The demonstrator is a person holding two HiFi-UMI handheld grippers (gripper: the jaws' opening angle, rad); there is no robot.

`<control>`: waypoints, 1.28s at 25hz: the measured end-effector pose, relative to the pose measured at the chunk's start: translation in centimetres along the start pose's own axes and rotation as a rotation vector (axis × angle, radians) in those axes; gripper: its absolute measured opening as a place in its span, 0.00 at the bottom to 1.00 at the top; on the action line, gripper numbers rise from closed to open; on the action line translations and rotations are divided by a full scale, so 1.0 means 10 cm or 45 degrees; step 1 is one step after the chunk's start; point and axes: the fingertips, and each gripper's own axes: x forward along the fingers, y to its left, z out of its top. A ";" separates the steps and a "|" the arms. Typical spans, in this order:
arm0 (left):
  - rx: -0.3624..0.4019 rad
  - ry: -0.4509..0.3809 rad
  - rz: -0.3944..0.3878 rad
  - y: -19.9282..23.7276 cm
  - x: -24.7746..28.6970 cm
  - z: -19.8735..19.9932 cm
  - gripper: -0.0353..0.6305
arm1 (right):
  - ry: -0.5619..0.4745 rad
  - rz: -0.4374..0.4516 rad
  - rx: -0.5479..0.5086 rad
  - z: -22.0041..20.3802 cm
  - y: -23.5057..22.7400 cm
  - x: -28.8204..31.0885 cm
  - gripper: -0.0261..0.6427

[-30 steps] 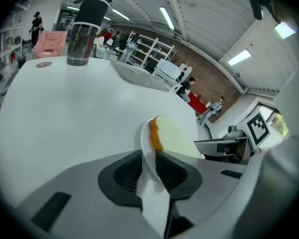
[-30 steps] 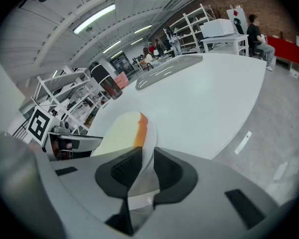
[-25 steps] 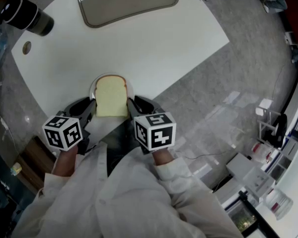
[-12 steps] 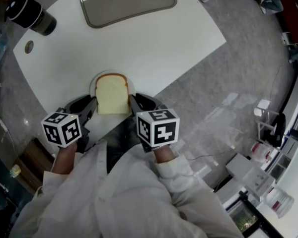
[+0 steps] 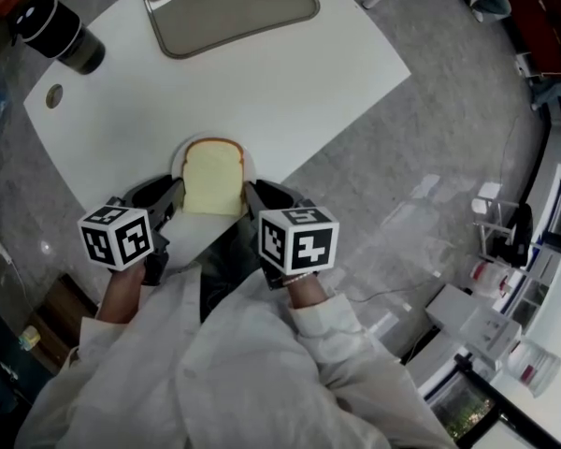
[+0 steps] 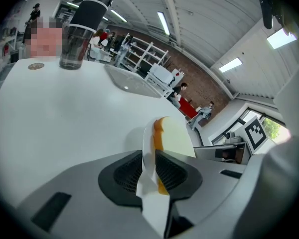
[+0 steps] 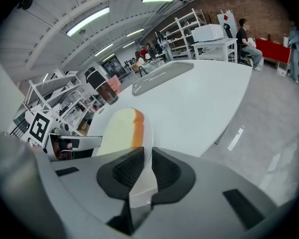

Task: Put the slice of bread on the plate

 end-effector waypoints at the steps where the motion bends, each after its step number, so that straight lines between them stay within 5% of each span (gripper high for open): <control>1: 0.000 -0.002 -0.003 -0.01 0.01 0.01 0.19 | 0.000 0.000 0.005 0.00 -0.01 -0.01 0.12; 12: 0.010 -0.056 0.009 -0.09 0.19 0.32 0.19 | -0.044 0.034 -0.021 0.40 -0.19 0.05 0.12; 32: -0.133 -0.193 0.134 -0.04 0.96 1.43 0.19 | 0.066 0.169 -0.114 1.77 -0.78 0.54 0.11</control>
